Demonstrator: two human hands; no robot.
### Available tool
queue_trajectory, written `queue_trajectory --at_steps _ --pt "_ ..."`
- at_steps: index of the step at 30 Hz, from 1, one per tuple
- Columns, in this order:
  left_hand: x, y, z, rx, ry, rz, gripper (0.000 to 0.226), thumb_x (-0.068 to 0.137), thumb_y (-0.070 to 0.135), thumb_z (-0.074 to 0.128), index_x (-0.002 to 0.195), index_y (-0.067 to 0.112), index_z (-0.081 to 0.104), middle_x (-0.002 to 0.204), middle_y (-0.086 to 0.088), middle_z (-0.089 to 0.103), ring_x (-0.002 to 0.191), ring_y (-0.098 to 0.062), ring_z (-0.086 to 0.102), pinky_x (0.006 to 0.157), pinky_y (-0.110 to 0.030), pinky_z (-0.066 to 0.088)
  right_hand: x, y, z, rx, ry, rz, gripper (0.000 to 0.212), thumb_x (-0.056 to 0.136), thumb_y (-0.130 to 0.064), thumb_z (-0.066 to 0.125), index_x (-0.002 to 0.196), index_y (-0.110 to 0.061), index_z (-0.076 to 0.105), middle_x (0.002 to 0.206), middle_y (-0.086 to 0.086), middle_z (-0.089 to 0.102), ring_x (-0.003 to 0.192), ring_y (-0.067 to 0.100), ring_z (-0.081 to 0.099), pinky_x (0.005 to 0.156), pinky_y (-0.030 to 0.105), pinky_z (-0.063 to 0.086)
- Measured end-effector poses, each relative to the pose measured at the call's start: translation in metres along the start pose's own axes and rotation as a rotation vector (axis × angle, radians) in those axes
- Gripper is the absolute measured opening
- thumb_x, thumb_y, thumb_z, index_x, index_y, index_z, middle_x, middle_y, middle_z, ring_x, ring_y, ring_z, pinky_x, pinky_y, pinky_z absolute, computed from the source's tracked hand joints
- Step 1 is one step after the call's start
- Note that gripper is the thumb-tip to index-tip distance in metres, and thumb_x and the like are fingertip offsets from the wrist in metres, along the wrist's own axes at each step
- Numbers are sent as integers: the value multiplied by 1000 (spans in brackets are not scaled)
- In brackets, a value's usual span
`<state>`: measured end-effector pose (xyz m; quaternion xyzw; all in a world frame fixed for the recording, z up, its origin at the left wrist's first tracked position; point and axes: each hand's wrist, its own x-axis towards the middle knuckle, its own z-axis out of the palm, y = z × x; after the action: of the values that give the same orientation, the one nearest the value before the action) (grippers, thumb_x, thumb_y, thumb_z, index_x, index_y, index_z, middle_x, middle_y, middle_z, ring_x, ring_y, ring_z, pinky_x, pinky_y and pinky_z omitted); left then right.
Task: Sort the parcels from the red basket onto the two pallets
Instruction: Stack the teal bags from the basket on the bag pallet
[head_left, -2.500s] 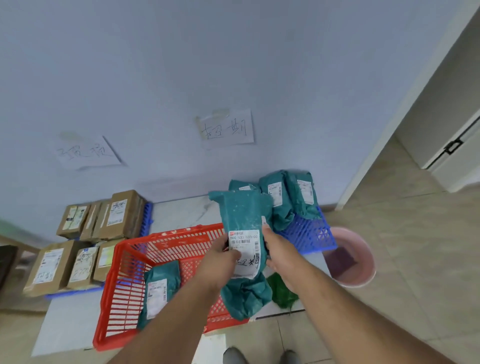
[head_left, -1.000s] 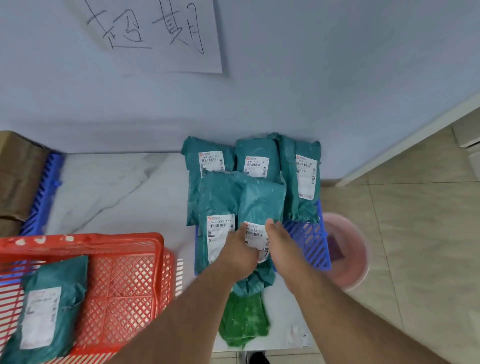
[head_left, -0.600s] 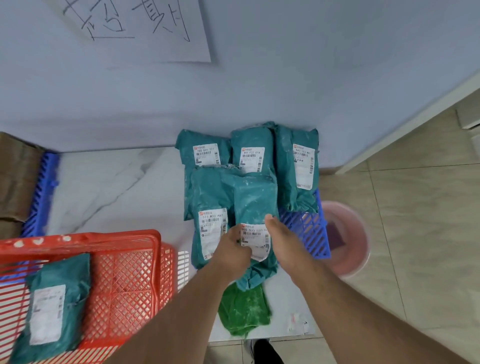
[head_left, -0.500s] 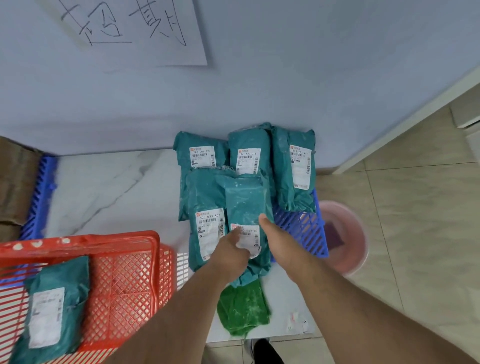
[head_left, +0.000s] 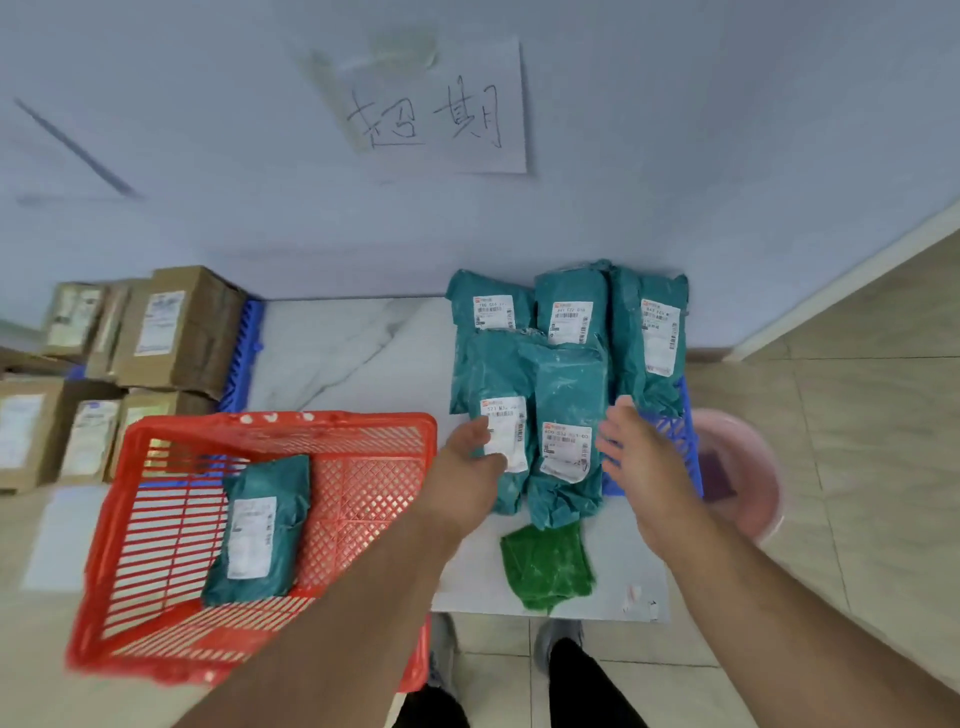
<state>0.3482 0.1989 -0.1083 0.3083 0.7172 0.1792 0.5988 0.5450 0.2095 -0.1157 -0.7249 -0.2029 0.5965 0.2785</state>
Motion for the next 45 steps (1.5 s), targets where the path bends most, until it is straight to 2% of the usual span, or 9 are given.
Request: queue_trajectory --at_steps 4,8,12,18,22,33,38,42,45 --pt "-26 -21 -67 -144 126 71 52 102 9 62 148 29 52 143 10 58 114 -12 65 101 -36 56 -59 -11 59 36 -135 -52 60 114 -46 39 143 3 58 146 25 62 129 39 63 120 54 44" --pt "-27 -71 -149 -198 213 -9 47 97 2 65 138 25 57 136 2 64 108 -18 67 102 -42 53 -111 1 138 13 -313 -5 59 114 -49 36 157 -10 47 152 9 59 131 22 60 120 40 42" --pt "0 -144 -240 -160 263 -155 68 80 17 77 144 22 55 146 -11 62 133 -39 60 116 -58 44 -127 34 221 30 -376 116 74 110 -62 35 164 -11 39 163 12 50 146 27 52 127 47 36" --pt "8 -188 -329 -6 289 -268 56 98 24 66 152 19 50 148 -9 59 127 -33 62 103 -42 54 -123 73 324 44 -319 281 76 111 -60 35 165 -7 35 168 16 43 153 30 45 129 46 32" --pt "29 -210 -345 23 252 -304 41 103 20 59 143 19 53 148 -7 60 127 -35 61 84 -36 55 -110 95 368 1 -293 346 77 110 -62 36 166 -9 33 169 15 41 154 30 42 130 49 31" --pt "123 -273 -322 133 280 -451 62 100 19 61 157 19 38 162 -6 43 140 -38 52 108 -44 54 -20 178 450 -128 -224 450 76 106 -69 36 160 -16 45 166 7 47 148 27 50 123 45 39" --pt "137 -291 -319 127 250 -438 51 97 16 63 146 19 47 151 -7 53 129 -36 59 99 -42 59 -6 197 451 -103 -242 491 77 107 -68 36 162 -15 42 165 7 47 149 27 49 121 42 39" --pt "130 -294 -314 209 147 -370 54 103 15 56 155 20 43 157 -5 47 136 -32 55 84 -29 55 71 293 442 -177 -103 376 112 56 -114 38 142 -45 59 148 -13 65 118 19 70 104 48 53" --pt "128 -299 -314 213 222 -291 52 104 13 54 154 22 46 158 -4 50 138 -37 56 93 -40 63 61 275 438 -200 -87 381 95 70 -101 40 141 -41 61 144 -15 67 118 17 70 104 45 54"
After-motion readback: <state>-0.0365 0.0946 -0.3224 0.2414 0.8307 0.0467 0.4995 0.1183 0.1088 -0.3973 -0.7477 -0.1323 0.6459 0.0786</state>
